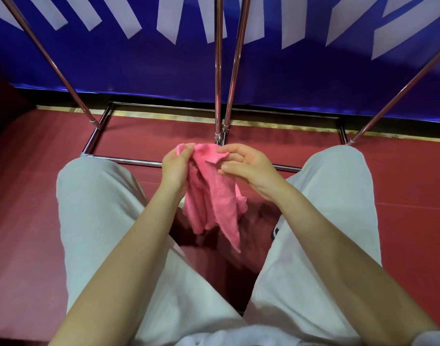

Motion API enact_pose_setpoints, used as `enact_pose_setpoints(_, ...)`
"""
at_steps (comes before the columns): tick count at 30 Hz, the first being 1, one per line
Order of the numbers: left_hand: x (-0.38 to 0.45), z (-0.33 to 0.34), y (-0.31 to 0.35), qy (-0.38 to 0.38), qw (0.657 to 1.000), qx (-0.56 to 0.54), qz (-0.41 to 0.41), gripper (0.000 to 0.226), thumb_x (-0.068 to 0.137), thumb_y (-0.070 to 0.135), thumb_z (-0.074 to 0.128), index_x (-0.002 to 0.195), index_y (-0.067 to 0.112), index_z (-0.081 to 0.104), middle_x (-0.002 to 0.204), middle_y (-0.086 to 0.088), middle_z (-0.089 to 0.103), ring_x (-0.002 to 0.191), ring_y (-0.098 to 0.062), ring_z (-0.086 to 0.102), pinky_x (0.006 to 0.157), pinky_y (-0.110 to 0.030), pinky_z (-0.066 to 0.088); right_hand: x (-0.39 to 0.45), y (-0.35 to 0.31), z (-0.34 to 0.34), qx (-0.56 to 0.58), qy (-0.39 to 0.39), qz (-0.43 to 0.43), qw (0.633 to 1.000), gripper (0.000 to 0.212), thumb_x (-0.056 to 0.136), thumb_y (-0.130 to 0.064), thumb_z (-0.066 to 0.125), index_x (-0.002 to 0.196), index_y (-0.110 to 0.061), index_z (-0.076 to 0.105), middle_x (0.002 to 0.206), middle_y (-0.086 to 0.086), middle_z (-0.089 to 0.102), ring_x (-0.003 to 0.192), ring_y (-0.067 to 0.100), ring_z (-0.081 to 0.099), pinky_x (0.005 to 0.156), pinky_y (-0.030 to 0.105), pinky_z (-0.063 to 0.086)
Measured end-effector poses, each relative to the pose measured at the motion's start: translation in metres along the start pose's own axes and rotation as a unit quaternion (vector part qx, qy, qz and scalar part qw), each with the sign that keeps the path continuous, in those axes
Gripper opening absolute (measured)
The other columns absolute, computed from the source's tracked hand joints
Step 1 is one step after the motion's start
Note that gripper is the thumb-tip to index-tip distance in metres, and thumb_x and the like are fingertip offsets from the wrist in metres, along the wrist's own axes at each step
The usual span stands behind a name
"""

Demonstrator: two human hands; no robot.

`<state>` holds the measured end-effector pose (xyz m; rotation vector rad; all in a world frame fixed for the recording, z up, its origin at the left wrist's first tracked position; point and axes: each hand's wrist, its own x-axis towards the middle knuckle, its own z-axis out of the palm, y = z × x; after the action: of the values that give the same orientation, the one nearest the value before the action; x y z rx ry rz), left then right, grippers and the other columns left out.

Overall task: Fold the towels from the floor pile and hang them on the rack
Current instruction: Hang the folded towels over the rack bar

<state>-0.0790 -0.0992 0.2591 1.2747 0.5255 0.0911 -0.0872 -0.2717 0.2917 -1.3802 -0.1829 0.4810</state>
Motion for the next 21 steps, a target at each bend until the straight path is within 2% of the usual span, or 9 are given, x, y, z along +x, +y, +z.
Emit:
enact_pose_setpoints(3,-0.003,0.01,0.0,-0.017,0.998,0.056,0.0,0.025,0.094,0.012,0.054,0.077,0.016,0.07,0.07,0.0,0.068,0.071,-0.015,0.061,0.074,-0.03,0.051,0.001,-0.001,0.003,-0.178,0.063,-0.026,0.982,0.022,0.087,0.009,0.056,0.091,-0.009,0.066,0.071,-0.007,0.065,0.064,0.001,0.066,0.065,0.014,0.053)
enact_pose_setpoints(6,-0.007,0.018,0.002,-0.011,0.995,0.101,0.008,0.034,0.1,0.024,0.045,0.076,0.018,0.067,0.067,-0.003,0.06,0.065,-0.015,0.056,0.067,-0.029,0.047,-0.001,-0.003,0.003,-0.294,0.096,-0.072,0.948,0.017,0.09,0.0,0.057,0.085,-0.015,0.065,0.07,-0.008,0.063,0.054,-0.001,0.062,0.054,0.008,0.043)
enact_pose_setpoints(8,-0.008,0.019,0.004,-0.024,0.99,0.136,0.041,0.038,0.103,0.028,0.037,0.085,0.018,0.069,0.073,-0.003,0.064,0.067,-0.012,0.06,0.068,-0.025,0.049,0.0,-0.002,0.001,-0.336,0.093,-0.095,0.932,0.018,0.091,-0.007,0.059,0.08,-0.022,0.061,0.068,-0.006,0.064,0.051,0.001,0.061,0.054,0.011,0.043)
enact_pose_setpoints(10,-0.006,0.013,0.006,-0.023,0.975,0.199,0.096,0.039,0.104,0.031,0.034,0.098,0.018,0.07,0.088,-0.007,0.068,0.082,-0.014,0.064,0.08,-0.027,0.05,0.003,0.001,-0.002,-0.363,0.086,-0.106,0.922,0.017,0.091,-0.011,0.061,0.078,-0.022,0.056,0.065,-0.002,0.064,0.054,0.003,0.061,0.056,0.014,0.045)
enact_pose_setpoints(12,-0.001,0.004,0.011,-0.005,0.946,0.281,0.161,0.039,0.104,0.031,0.033,0.106,0.019,0.071,0.104,-0.007,0.061,0.099,-0.015,0.058,0.09,-0.028,0.042,0.005,0.005,-0.005,-0.411,0.087,-0.117,0.9,0.015,0.091,-0.017,0.061,0.079,-0.023,0.054,0.063,-0.003,0.062,0.058,0.008,0.06,0.06,0.024,0.048)
enact_pose_setpoints(13,0.0,0.0,0.015,0.0,0.932,0.313,0.183,0.039,0.104,0.03,0.033,0.109,0.018,0.071,0.106,-0.006,0.056,0.1,-0.014,0.053,0.088,-0.024,0.037,0.005,0.007,-0.006,-0.434,0.092,-0.121,0.888,0.014,0.091,-0.02,0.061,0.079,-0.024,0.054,0.063,-0.005,0.06,0.061,0.011,0.058,0.062,0.029,0.047)
enact_pose_setpoints(17,0.002,-0.015,0.02,0.007,0.905,0.379,0.191,0.039,0.104,0.027,0.035,0.102,0.015,0.072,0.089,-0.001,0.058,0.087,-0.012,0.051,0.072,-0.022,0.031,0.006,0.008,-0.008,-0.425,0.146,-0.17,0.877,0.011,0.089,-0.021,0.062,0.079,-0.019,0.058,0.07,-0.006,0.054,0.066,0.009,0.049,0.062,0.031,0.042)
enact_pose_setpoints(19,0.0,-0.017,0.016,0.01,0.915,0.364,0.171,0.037,0.104,0.026,0.038,0.098,0.013,0.072,0.084,0.0,0.062,0.084,-0.013,0.052,0.069,-0.022,0.033,0.009,0.009,-0.009,-0.39,0.166,-0.196,0.885,0.012,0.086,-0.017,0.064,0.076,-0.015,0.058,0.074,-0.005,0.051,0.067,0.007,0.047,0.063,0.024,0.038)
enact_pose_setpoints(21,-0.005,-0.017,0.012,0.004,0.941,0.312,0.128,0.035,0.103,0.025,0.04,0.097,0.013,0.072,0.089,-0.001,0.064,0.086,-0.012,0.054,0.069,-0.015,0.039,0.01,0.011,-0.01,-0.362,0.152,-0.201,0.898,0.014,0.084,-0.015,0.068,0.074,-0.013,0.058,0.078,-0.004,0.05,0.068,0.007,0.047,0.065,0.021,0.038)
